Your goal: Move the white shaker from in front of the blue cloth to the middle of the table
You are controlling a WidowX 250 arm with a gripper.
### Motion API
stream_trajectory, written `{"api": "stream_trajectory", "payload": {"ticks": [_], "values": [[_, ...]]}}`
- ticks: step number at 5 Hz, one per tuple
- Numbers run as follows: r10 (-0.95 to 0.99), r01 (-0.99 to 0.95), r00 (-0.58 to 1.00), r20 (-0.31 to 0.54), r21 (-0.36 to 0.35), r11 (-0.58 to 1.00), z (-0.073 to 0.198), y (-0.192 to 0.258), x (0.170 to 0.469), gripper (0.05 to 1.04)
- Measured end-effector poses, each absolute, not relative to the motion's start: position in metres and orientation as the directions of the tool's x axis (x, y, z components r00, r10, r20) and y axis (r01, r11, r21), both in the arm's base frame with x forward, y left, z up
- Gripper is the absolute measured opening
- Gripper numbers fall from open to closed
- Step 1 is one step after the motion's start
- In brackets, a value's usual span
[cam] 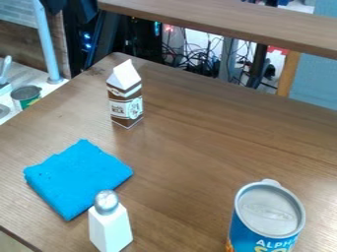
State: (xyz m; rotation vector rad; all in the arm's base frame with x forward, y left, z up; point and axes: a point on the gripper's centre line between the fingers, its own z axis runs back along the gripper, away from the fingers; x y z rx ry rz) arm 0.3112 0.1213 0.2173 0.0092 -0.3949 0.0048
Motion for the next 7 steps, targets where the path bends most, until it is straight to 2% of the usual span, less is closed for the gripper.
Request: {"api": "stream_trajectory", "payload": {"ticks": [1, 2, 3, 4, 5, 6, 7], "values": [[0.005, -0.002, 0.934, 0.356, -0.009, 1.000, 0.206, 0.119, 0.309, 1.004], [-0.085, 0.113, 0.929, 0.360, -0.056, 0.992, 0.186, 0.084, 0.293, 1.004], [-0.188, 0.216, 0.916, 0.356, -0.042, 0.975, 0.168, 0.034, 0.276, 1.004], [-0.258, 0.287, 0.904, 0.342, -0.034, 0.957, 0.162, 0.002, 0.257, 1.004], [-0.322, 0.346, 0.906, 0.275, -0.043, 0.937, 0.159, -0.029, 0.228, 1.004], [-0.365, 0.378, 0.910, 0.197, -0.032, 0.925, 0.150, -0.035, 0.201, 1.004], [-0.406, 0.418, 0.897, 0.173, -0.038, 0.908, 0.125, -0.026, 0.179, 1.004]]}}
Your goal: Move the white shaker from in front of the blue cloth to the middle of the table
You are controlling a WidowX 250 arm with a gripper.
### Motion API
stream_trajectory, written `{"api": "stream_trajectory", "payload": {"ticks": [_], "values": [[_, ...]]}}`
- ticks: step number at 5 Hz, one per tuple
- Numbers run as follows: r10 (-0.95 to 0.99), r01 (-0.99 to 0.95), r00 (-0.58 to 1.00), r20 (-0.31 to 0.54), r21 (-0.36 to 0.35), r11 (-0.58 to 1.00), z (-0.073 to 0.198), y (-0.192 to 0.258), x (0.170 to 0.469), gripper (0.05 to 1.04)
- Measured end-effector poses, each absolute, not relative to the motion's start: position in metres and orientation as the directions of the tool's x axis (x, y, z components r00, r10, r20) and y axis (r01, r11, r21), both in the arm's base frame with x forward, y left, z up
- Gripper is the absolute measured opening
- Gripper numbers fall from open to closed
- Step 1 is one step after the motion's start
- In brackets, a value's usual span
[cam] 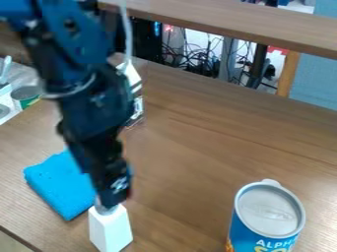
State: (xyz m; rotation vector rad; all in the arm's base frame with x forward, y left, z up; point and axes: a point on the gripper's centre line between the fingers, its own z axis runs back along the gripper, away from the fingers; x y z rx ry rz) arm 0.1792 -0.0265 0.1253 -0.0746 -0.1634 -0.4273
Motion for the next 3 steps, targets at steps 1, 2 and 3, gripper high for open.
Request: {"api": "stream_trajectory", "payload": {"ticks": [1, 2, 3], "values": [[-0.469, 0.478, 0.866, 0.173, -0.014, 0.878, 0.101, -0.013, 0.164, 1.004], [-0.557, 0.556, 0.792, 0.249, 0.081, 0.827, 0.085, -0.009, 0.160, 1.004], [-0.559, 0.551, 0.780, 0.282, 0.116, 0.826, 0.076, -0.008, 0.164, 1.004]]}}
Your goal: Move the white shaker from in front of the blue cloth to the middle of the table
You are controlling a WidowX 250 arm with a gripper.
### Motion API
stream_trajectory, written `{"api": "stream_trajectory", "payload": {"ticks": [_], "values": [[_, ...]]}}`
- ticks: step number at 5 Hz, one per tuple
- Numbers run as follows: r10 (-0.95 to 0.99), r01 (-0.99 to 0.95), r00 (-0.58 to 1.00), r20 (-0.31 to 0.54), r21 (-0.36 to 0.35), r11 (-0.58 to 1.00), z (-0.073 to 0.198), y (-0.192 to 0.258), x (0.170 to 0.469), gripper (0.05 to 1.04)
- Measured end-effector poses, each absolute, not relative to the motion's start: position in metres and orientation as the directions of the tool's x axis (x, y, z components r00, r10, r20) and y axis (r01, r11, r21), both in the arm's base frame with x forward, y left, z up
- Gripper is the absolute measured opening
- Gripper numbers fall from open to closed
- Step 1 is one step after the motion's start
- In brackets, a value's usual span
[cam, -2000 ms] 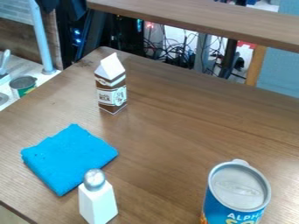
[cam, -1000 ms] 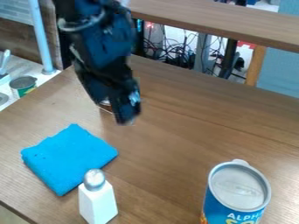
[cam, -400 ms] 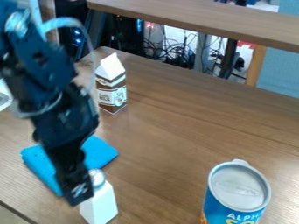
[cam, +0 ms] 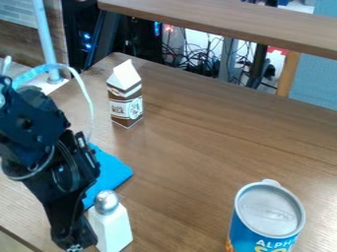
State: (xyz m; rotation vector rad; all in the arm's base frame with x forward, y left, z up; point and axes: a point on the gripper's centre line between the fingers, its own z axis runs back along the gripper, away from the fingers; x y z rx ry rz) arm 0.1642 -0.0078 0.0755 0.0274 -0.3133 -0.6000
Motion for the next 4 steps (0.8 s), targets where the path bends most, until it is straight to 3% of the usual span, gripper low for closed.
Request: {"api": "stream_trajectory", "payload": {"ticks": [4], "values": [[-0.480, 0.491, 0.820, 0.312, 0.048, 0.870, 0.061, -0.022, 0.187, 0.966]]}}
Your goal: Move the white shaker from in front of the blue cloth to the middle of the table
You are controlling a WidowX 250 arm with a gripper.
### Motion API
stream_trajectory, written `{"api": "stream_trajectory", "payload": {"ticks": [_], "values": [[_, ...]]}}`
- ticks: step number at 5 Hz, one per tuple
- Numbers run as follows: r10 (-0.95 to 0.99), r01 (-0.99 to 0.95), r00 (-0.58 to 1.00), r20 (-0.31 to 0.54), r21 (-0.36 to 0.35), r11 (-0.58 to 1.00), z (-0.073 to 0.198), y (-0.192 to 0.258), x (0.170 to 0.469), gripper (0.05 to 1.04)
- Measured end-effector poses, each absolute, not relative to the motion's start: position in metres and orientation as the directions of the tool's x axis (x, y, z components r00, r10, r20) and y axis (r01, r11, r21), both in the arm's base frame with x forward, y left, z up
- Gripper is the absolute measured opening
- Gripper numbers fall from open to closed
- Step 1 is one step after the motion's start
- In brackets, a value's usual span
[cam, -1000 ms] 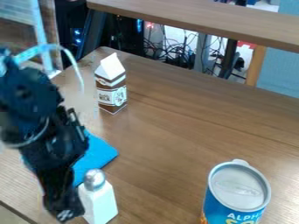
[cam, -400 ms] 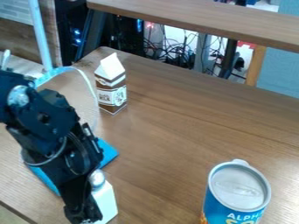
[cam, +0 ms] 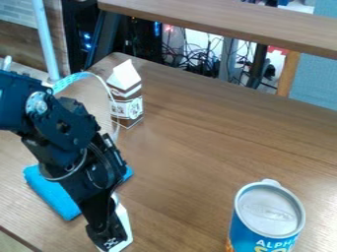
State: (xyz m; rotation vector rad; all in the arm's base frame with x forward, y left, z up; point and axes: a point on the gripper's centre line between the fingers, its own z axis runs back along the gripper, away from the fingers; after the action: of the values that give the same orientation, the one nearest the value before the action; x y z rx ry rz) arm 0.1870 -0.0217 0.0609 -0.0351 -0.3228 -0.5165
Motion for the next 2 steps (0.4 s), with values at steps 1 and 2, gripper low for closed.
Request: {"api": "stream_trajectory", "payload": {"ticks": [1, 2], "values": [[-0.450, 0.457, 0.835, 0.316, 0.057, 0.888, 0.0581, -0.0197, 0.1918, 0.852], [-0.436, 0.441, 0.839, 0.326, 0.064, 0.895, 0.0572, -0.0200, 0.1949, 0.642]]}}
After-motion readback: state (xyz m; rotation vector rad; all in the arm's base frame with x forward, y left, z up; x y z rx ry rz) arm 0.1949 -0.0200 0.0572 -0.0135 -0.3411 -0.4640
